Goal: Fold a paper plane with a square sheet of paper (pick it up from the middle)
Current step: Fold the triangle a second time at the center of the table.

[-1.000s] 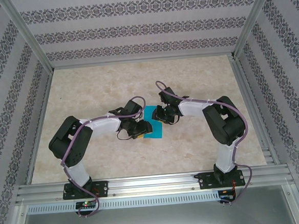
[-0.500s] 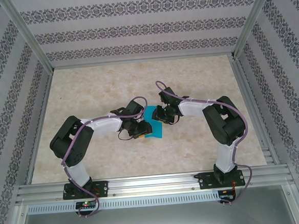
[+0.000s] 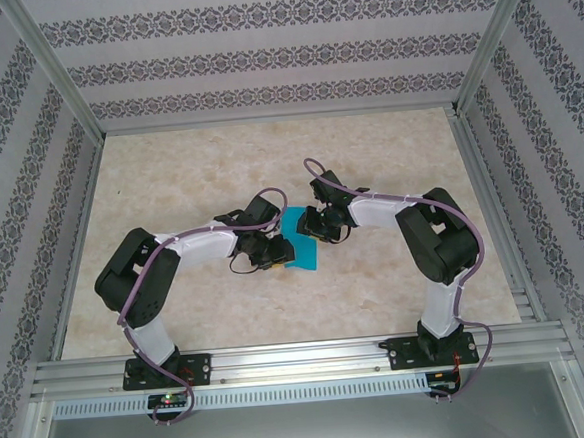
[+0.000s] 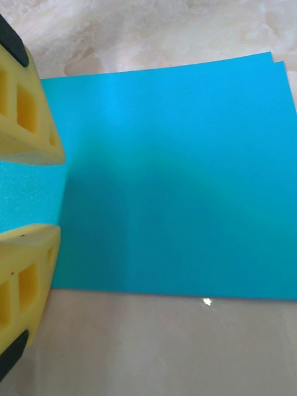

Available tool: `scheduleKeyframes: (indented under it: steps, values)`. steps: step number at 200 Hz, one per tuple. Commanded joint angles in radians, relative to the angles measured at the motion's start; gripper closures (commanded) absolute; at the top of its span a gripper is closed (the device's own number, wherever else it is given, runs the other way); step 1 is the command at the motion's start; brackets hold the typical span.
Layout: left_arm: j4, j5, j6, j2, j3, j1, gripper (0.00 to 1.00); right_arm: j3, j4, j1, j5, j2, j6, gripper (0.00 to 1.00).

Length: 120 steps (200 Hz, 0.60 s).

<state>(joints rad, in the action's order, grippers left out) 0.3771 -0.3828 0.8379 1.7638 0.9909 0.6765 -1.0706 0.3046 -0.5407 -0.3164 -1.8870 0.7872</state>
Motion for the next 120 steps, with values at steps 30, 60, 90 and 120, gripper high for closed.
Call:
scheduleKeyframes:
  steps: [30, 60, 90, 120]
  values:
    - [0.073, 0.029, -0.035, -0.041, 0.034, 0.013, 0.69, 0.052, 0.03, 0.0, 0.075, -0.103, -0.011, 0.65]
    - [0.117, 0.029, -0.048, -0.051, 0.043, 0.013, 0.68, 0.05, 0.032, -0.001, 0.077, -0.101, -0.013, 0.65]
    - [0.105, 0.021, -0.051, -0.044, 0.046, 0.013, 0.68, 0.044, 0.034, -0.001, 0.077, -0.103, -0.013, 0.65]
    - [0.066, 0.01, -0.049, -0.028, 0.048, 0.013, 0.67, 0.043, 0.034, -0.002, 0.077, -0.105, -0.012, 0.65]
